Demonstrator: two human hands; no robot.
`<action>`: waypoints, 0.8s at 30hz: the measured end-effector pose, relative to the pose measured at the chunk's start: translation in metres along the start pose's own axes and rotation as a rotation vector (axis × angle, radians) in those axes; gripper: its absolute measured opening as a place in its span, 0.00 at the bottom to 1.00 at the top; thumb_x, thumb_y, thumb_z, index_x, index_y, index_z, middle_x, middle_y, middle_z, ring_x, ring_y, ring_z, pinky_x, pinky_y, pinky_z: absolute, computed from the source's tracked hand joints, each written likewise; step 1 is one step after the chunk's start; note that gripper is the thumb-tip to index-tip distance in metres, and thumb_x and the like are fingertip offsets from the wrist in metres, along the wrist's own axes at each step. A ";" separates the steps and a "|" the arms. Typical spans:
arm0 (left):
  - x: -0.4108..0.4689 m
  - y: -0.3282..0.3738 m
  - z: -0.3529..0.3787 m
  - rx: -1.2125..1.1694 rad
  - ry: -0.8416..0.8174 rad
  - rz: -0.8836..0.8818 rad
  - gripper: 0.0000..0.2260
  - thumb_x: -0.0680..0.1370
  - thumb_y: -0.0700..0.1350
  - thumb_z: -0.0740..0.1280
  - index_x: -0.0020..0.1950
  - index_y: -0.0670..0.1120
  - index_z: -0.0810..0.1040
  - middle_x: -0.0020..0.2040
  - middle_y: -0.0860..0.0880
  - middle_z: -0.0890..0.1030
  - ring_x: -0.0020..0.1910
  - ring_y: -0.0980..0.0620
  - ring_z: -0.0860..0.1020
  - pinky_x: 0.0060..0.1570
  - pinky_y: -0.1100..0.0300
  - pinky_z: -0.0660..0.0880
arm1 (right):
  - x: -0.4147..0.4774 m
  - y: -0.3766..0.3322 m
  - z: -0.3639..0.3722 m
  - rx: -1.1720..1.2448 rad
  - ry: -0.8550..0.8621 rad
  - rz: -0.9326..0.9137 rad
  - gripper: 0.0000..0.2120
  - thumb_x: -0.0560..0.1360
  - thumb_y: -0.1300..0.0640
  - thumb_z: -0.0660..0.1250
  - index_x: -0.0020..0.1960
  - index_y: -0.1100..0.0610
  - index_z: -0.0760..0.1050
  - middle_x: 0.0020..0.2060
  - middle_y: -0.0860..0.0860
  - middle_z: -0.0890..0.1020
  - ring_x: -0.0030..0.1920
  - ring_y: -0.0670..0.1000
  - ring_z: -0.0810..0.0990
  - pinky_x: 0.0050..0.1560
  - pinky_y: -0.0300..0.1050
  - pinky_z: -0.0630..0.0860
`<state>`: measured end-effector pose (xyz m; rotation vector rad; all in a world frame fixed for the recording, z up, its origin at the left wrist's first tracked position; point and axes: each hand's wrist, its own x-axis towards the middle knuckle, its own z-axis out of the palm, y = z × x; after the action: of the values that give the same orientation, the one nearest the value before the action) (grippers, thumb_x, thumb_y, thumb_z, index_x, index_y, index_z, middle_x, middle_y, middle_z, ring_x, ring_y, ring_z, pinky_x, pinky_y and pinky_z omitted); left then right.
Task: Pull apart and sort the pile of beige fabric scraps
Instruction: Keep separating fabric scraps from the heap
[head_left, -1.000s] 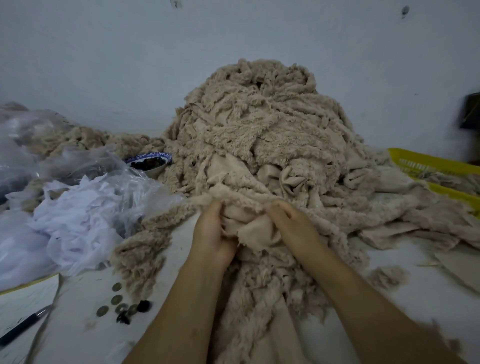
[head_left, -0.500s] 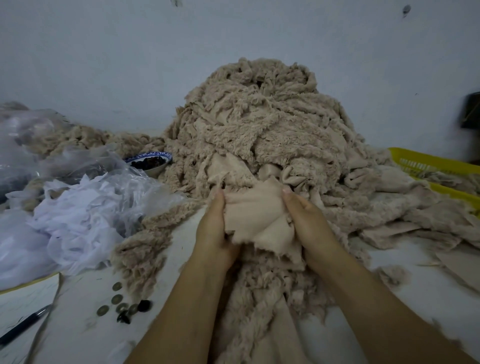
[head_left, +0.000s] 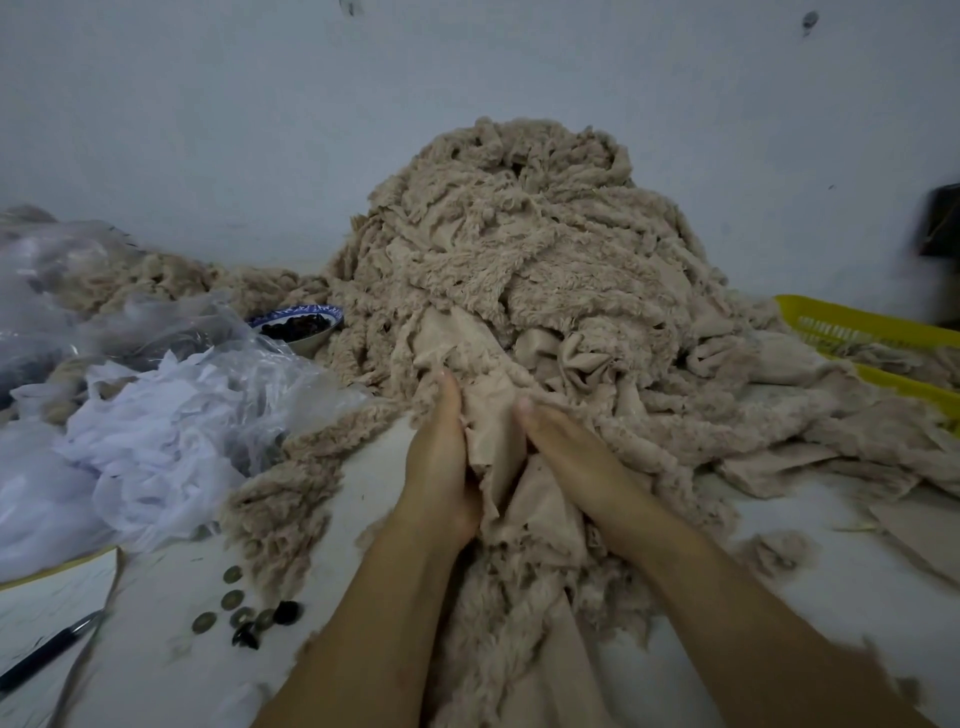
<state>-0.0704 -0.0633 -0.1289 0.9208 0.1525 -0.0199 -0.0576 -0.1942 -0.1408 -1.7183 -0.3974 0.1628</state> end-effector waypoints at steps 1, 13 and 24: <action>-0.001 -0.001 0.001 0.015 0.002 0.011 0.28 0.77 0.65 0.61 0.54 0.42 0.85 0.52 0.39 0.86 0.50 0.43 0.86 0.40 0.51 0.83 | 0.000 0.000 0.000 0.003 -0.008 0.017 0.28 0.64 0.21 0.61 0.53 0.38 0.78 0.50 0.33 0.83 0.51 0.29 0.79 0.47 0.25 0.73; 0.007 -0.001 0.000 0.058 -0.040 0.160 0.29 0.75 0.69 0.57 0.47 0.45 0.81 0.29 0.49 0.77 0.24 0.54 0.72 0.25 0.61 0.72 | 0.006 -0.003 -0.009 0.125 0.300 -0.176 0.10 0.81 0.44 0.62 0.46 0.41 0.80 0.42 0.39 0.85 0.43 0.39 0.83 0.41 0.33 0.77; 0.000 -0.006 0.003 0.536 -0.219 0.278 0.25 0.74 0.72 0.62 0.56 0.57 0.85 0.55 0.52 0.86 0.57 0.54 0.83 0.55 0.58 0.79 | 0.003 -0.004 -0.013 0.079 0.294 -0.229 0.12 0.79 0.45 0.65 0.50 0.52 0.81 0.44 0.52 0.85 0.45 0.52 0.84 0.41 0.44 0.81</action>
<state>-0.0701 -0.0696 -0.1322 1.4595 -0.1962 0.1003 -0.0509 -0.2045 -0.1341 -1.5762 -0.3605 -0.2353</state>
